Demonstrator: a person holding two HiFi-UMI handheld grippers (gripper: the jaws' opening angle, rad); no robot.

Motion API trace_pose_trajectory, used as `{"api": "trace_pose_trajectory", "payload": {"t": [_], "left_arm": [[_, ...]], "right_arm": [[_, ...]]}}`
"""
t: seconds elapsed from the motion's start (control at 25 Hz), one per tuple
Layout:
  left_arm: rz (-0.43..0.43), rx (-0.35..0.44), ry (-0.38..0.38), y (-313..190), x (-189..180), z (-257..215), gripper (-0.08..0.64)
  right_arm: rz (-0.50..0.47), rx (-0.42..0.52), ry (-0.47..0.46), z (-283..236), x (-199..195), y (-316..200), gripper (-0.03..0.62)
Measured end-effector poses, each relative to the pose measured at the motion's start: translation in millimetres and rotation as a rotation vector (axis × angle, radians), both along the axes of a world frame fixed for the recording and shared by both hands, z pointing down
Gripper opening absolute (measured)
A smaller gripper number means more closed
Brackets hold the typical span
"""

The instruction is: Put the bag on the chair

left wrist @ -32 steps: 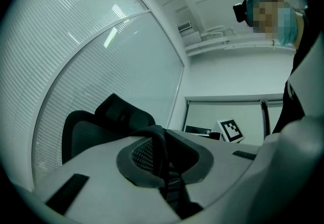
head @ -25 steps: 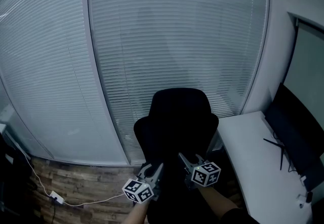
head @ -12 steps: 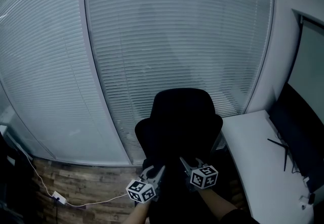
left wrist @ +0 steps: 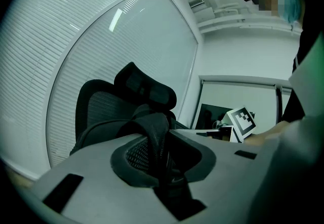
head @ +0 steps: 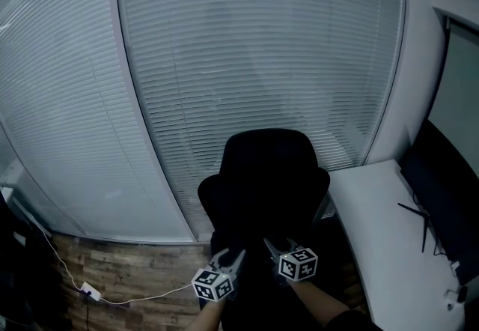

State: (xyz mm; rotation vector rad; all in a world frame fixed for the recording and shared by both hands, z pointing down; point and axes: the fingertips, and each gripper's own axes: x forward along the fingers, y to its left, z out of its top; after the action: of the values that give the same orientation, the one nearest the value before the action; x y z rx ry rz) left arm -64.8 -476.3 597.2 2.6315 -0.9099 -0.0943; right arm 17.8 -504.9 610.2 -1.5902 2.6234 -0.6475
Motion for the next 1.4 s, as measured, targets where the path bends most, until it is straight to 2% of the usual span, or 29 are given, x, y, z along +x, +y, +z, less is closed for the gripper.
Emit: {"api": "trace_pose_trajectory", "payload": {"t": [0.16, 0.32, 0.48, 0.6, 0.68, 1.16, 1.4], "left_arm": [[-0.032, -0.031, -0.021, -2.0, 1.0, 12.9, 0.097], [-0.054, -0.064, -0.034, 2.4, -1.4, 22.5, 0.117], [-0.088, -0.085, -0.050, 6.5, -5.8, 28.1, 0.181], [-0.093, -0.117, -0.059, 10.3, -7.2, 32.4, 0.195], [-0.096, -0.145, -0.070, 12.8, -6.8, 37.2, 0.241], [-0.158, -0.115, -0.056, 40.2, -14.7, 25.2, 0.247], [-0.181, -0.105, -0.053, 54.7, -17.2, 20.7, 0.247]], "right_arm": [[-0.015, -0.033, 0.019, 12.6, 1.7, 0.6, 0.067], [-0.016, -0.070, 0.035, 23.7, 2.4, 5.1, 0.112], [-0.018, -0.086, 0.042, 27.0, 6.0, 11.2, 0.151], [-0.020, -0.090, 0.043, 26.9, 8.0, 16.1, 0.167], [-0.021, -0.094, 0.046, 27.0, 9.8, 18.4, 0.183], [-0.003, -0.136, 0.072, 34.0, 22.2, 47.4, 0.213], [0.032, -0.122, 0.058, 32.8, 35.8, 63.6, 0.213]]}}
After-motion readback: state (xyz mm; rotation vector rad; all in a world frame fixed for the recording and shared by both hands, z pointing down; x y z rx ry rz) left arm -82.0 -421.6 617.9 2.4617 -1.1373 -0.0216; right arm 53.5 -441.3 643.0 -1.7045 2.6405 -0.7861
